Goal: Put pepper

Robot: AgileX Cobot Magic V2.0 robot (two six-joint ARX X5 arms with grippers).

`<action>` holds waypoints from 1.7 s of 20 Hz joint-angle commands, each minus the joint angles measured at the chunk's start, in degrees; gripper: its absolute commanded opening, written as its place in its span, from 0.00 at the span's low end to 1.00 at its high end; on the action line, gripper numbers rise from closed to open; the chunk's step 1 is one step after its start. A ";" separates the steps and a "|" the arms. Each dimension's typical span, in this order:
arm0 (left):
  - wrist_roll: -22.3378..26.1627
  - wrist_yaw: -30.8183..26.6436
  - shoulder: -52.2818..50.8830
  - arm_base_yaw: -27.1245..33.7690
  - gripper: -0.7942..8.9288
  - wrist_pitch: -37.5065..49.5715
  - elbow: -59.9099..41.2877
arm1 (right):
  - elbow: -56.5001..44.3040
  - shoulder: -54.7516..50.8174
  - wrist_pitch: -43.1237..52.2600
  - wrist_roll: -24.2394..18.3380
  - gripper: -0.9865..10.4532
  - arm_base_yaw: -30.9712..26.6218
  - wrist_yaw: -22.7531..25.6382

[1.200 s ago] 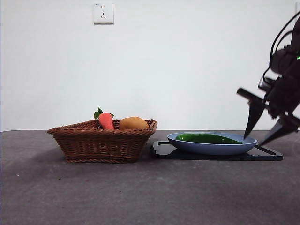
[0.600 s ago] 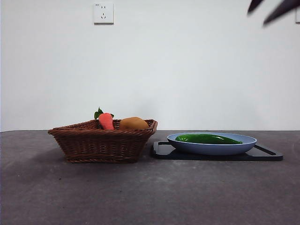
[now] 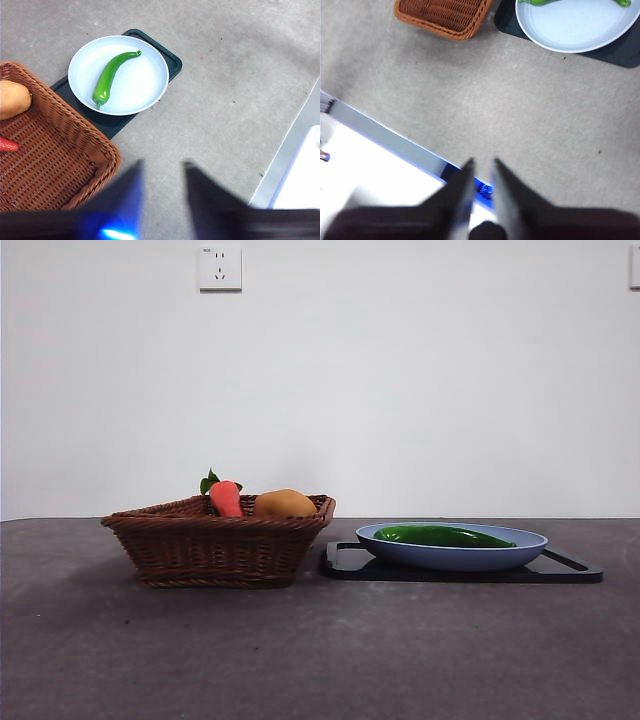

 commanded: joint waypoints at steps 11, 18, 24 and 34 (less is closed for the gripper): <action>0.63 0.04 0.55 -0.26 0.09 1.07 1.11 | 0.94 0.44 2.25 -0.20 0.09 0.07 0.00; 1.31 -0.96 0.46 0.11 0.09 4.50 1.11 | 0.94 0.44 2.23 -0.22 0.09 0.07 0.00; 4.15 -2.86 -6.32 9.22 0.09 17.22 0.90 | 0.94 0.44 2.25 -0.22 0.09 0.07 0.00; 4.11 -2.05 -35.74 35.58 0.09 46.69 -32.74 | 0.94 0.44 2.23 -0.22 0.09 0.07 0.13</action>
